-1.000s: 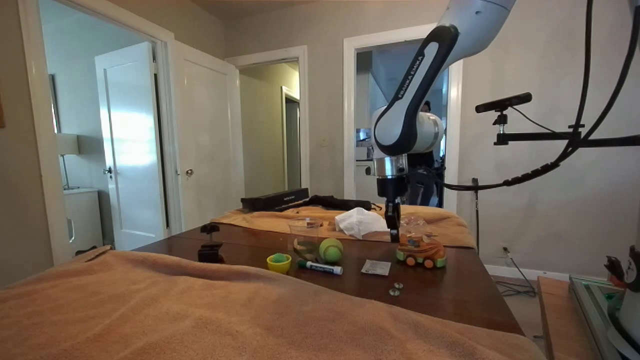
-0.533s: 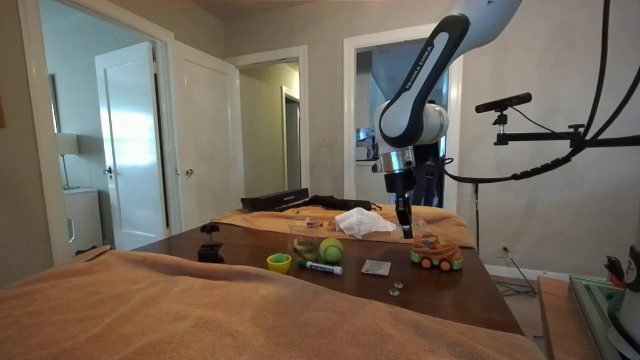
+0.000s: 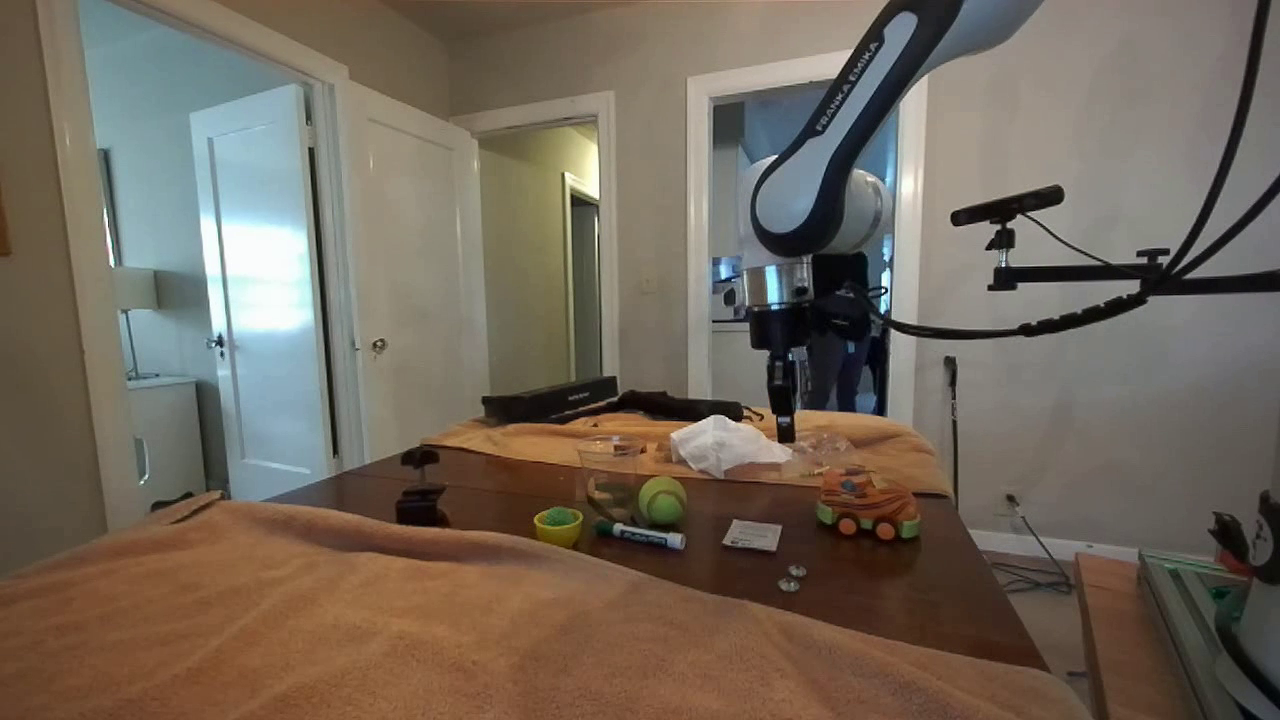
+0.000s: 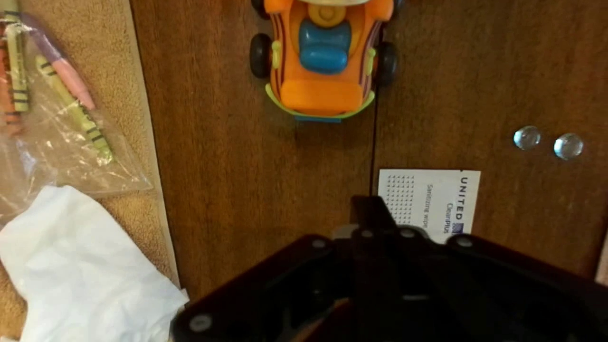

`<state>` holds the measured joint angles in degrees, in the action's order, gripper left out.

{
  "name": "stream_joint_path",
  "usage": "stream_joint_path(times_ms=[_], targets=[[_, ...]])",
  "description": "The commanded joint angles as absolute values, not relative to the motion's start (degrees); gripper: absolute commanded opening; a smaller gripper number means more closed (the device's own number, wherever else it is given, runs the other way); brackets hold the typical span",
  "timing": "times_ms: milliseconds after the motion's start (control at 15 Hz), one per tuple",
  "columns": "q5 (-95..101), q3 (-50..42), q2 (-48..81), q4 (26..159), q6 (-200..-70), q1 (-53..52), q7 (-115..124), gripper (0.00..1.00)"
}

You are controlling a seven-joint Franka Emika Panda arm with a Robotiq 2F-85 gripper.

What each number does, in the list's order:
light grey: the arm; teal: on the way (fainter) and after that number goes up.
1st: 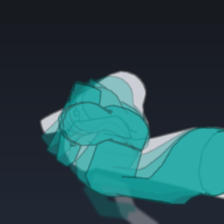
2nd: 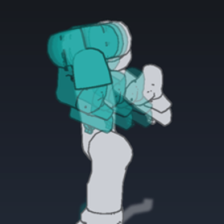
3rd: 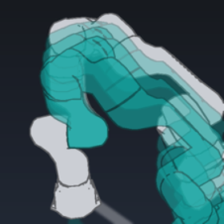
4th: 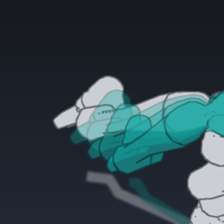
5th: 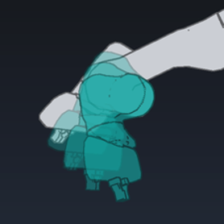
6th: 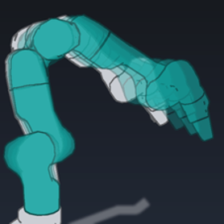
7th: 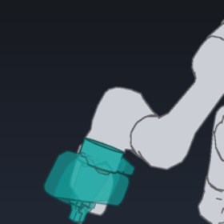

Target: Push the car towards you

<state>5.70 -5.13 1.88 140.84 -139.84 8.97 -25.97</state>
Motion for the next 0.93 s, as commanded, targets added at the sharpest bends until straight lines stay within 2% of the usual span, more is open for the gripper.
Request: stream_joint_path(times_ms=[0,867], targets=[[7.7,-4.5,-1.6,141.0,-137.2,6.7,-21.9,0.0],[4.2,-3.0,0.6,140.6,-139.9,4.3,-17.0,0.0]])
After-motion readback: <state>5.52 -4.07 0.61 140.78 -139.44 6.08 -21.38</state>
